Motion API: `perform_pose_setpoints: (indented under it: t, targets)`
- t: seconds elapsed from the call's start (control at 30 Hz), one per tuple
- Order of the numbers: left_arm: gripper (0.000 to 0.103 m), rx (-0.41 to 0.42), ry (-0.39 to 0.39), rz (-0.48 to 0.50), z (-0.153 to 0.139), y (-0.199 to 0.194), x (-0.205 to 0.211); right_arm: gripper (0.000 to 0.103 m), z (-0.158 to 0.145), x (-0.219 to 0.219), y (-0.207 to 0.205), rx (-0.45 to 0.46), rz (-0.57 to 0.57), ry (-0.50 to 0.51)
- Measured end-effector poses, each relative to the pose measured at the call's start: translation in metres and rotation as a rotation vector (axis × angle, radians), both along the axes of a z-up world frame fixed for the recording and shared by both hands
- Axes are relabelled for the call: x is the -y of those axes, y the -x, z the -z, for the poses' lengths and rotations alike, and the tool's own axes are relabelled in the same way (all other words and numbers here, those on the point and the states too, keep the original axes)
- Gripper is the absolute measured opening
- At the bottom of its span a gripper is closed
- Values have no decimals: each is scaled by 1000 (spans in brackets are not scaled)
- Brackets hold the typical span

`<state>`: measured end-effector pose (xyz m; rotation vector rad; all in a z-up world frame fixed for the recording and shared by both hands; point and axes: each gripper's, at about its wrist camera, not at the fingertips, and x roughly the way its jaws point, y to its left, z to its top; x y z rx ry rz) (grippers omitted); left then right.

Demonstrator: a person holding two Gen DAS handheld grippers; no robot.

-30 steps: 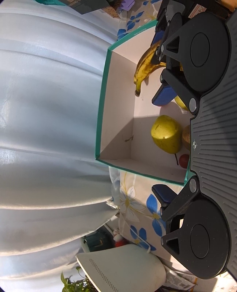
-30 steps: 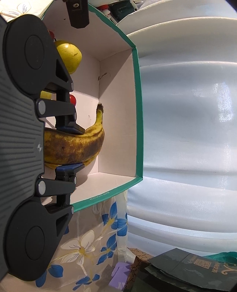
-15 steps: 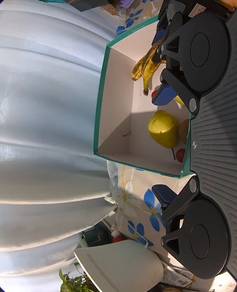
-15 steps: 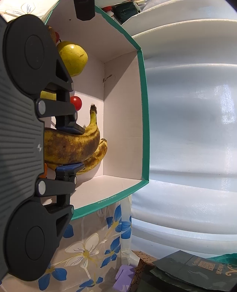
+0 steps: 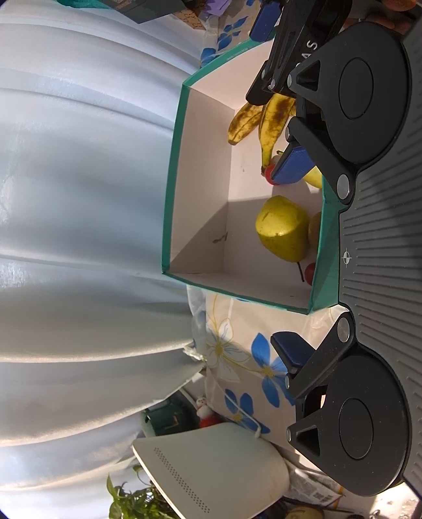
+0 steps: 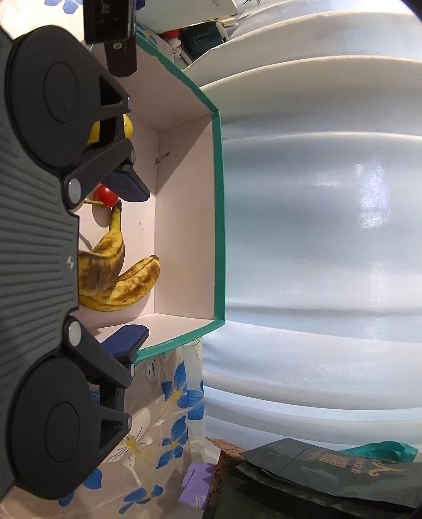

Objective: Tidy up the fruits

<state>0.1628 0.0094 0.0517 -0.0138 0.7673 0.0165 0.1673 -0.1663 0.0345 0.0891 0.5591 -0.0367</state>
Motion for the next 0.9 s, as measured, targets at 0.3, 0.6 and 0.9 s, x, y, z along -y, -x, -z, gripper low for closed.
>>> perform_pose_setpoints:
  t: [0.3, 0.6, 0.9]
  targets:
    - [101, 2, -30, -14, -4, 25, -2, 103, -13, -2, 56, -76, 60, -46]
    - [102, 3, -41, 1, -17, 61, -3, 103, -24, -20, 95, -106, 77, 23]
    - [102, 5, -88, 5, -28, 94, -3, 103, -36, -31, 132, -95, 107, 63]
